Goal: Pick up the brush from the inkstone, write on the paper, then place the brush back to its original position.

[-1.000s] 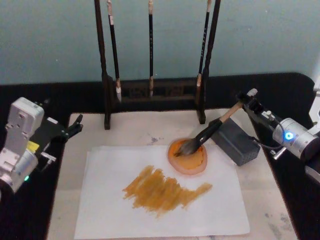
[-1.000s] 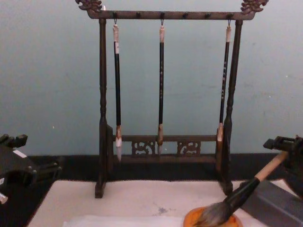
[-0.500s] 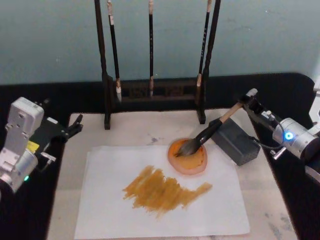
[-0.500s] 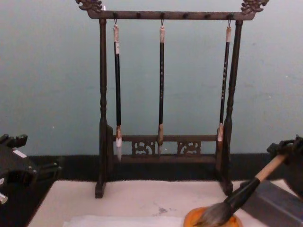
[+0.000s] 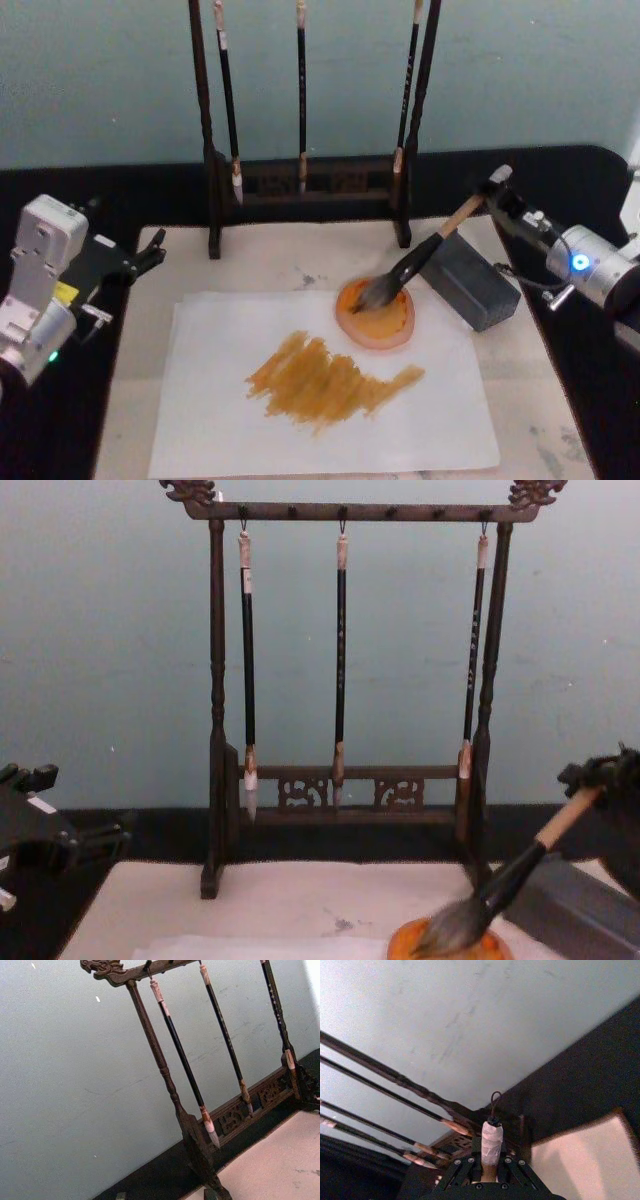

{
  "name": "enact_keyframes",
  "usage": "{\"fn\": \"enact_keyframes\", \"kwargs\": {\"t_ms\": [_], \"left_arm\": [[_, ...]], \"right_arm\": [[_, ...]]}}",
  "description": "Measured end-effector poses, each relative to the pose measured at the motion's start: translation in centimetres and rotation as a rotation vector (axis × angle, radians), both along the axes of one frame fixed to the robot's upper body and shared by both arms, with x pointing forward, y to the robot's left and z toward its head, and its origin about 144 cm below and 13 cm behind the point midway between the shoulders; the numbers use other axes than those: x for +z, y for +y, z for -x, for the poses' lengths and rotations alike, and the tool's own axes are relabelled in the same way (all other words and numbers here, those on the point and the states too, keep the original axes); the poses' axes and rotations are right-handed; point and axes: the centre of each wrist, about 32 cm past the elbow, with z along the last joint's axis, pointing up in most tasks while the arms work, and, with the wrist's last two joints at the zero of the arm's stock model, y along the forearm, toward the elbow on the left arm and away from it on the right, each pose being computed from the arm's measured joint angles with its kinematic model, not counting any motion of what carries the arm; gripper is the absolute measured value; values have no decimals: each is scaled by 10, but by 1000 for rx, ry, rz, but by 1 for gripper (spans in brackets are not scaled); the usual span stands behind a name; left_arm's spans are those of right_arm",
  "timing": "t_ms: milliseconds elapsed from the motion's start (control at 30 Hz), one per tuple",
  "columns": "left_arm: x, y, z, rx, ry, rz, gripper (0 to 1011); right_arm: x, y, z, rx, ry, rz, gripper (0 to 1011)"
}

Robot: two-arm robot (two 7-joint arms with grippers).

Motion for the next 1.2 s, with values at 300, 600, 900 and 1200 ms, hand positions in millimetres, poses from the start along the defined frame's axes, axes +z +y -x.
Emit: {"fn": "enact_keyframes", "kwargs": {"t_ms": [300, 600, 900, 1200], "left_arm": [[0, 0, 0, 0, 0, 0, 1010], [0, 0, 0, 0, 0, 0, 1010], [0, 0, 0, 0, 0, 0, 1010], [0, 0, 0, 0, 0, 0, 1010]], "right_arm": [[31, 2, -3, 46, -97, 68, 156], [70, 15, 1, 123, -265, 224, 156], [101, 41, 8, 228, -438, 389, 156], [116, 64, 18, 388, -516, 436, 156]]}}
